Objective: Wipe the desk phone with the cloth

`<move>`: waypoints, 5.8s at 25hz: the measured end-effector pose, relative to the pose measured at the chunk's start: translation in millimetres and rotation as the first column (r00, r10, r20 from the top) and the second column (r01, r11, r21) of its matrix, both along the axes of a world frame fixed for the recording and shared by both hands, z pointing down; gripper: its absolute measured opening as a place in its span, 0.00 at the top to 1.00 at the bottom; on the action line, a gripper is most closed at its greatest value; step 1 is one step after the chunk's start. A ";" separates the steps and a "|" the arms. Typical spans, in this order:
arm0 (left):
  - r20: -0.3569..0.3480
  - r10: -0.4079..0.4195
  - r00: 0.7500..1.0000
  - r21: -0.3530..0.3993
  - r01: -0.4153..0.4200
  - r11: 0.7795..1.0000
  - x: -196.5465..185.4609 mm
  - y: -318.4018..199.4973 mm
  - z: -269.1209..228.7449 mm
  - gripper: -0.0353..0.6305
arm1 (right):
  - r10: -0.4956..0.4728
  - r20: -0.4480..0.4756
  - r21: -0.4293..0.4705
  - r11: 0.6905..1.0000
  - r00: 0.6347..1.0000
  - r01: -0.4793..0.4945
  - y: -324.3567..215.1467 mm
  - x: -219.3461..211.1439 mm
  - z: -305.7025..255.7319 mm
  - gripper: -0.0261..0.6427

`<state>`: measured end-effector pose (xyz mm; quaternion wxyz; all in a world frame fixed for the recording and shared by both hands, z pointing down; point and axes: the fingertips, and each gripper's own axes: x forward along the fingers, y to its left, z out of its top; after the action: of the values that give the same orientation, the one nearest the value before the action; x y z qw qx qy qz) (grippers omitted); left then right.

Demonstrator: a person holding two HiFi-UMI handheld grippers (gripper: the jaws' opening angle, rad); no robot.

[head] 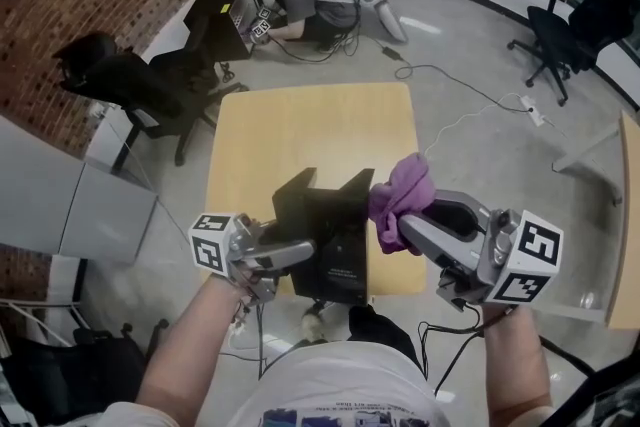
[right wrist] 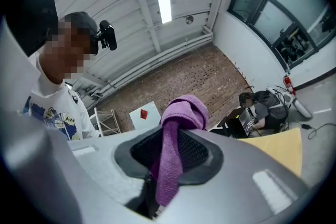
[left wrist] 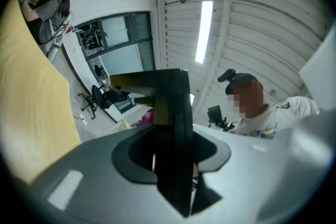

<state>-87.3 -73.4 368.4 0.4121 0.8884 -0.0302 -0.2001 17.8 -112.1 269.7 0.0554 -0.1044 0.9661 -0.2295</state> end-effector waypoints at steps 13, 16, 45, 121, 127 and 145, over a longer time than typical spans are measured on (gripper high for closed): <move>0.008 0.052 0.999 0.014 -0.052 0.999 11.5 18.1 -3.3 0.68 | 0.107 -0.135 -0.079 0.990 0.985 -0.118 -55.3 2.4 60.6 0.83; 0.032 0.045 0.998 0.001 -0.045 0.999 18.6 18.2 2.4 0.68 | 0.150 -0.175 -0.055 0.985 0.973 -0.162 -68.8 15.7 64.1 0.83; 0.078 0.046 0.996 -0.073 -0.040 0.997 29.3 24.8 28.0 0.68 | 0.029 -0.224 -0.011 0.999 0.974 -0.032 -79.1 -18.9 63.1 0.83; 0.105 -0.212 0.972 -0.178 0.228 0.957 2.8 -59.4 20.7 0.68 | -0.264 -0.336 -0.211 0.956 0.904 0.201 130.7 -52.8 172.6 0.83; 0.107 -0.203 0.973 -0.184 0.220 0.958 -9.3 -54.7 25.1 0.68 | -0.247 -0.377 -0.212 0.961 0.893 0.176 122.4 -51.2 179.7 0.83; 0.129 -0.159 0.979 -0.196 0.183 0.963 -27.6 -39.9 45.0 0.68 | -0.022 -0.466 -0.161 0.985 0.885 -0.061 77.4 15.6 182.6 0.83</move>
<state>-114.8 -113.3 413.4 0.4811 0.8446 -0.1507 -0.1805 33.4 -34.7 452.3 -0.1851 -0.1705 0.9266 -0.2793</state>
